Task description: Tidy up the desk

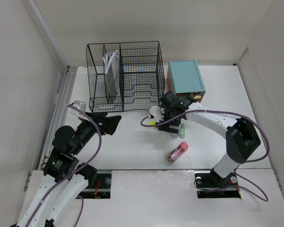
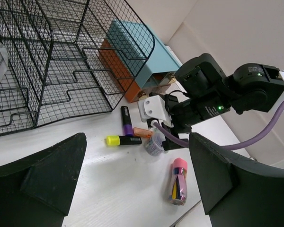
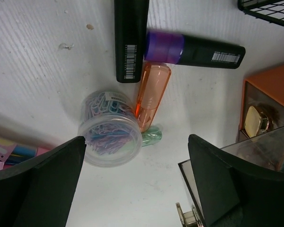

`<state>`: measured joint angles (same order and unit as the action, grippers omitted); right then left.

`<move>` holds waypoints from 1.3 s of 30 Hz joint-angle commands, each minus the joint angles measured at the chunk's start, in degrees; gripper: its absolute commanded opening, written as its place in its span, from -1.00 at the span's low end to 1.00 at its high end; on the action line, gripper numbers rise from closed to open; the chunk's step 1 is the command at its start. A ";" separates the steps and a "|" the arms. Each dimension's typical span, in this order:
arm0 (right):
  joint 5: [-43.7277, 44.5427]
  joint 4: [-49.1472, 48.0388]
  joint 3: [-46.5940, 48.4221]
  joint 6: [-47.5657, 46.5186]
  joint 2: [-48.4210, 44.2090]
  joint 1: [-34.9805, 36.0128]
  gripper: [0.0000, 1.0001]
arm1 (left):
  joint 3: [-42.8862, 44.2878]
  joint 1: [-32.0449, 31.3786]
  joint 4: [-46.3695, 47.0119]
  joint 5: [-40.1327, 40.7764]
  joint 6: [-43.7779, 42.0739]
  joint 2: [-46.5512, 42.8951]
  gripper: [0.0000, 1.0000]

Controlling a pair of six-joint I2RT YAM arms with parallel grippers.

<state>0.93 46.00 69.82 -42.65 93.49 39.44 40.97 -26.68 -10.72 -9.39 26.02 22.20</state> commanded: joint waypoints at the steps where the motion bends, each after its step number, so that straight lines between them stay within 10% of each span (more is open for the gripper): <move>1: 2.59 2.69 0.76 -0.06 0.37 1.69 0.87 | 2.10 -0.31 0.96 0.16 -0.62 -0.84 0.74; 27: 6.98 1.20 -4.78 0.47 6.08 5.12 0.79 | 3.15 -0.31 0.44 0.69 -1.15 -0.84 0.76; 39: 4.61 1.81 -2.94 0.47 5.48 5.12 -0.42 | 3.15 -0.31 -0.09 0.69 -1.15 -0.84 0.76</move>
<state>7.31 47.77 64.93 -42.44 100.22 44.29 41.52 -26.68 -12.51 -8.78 25.74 21.93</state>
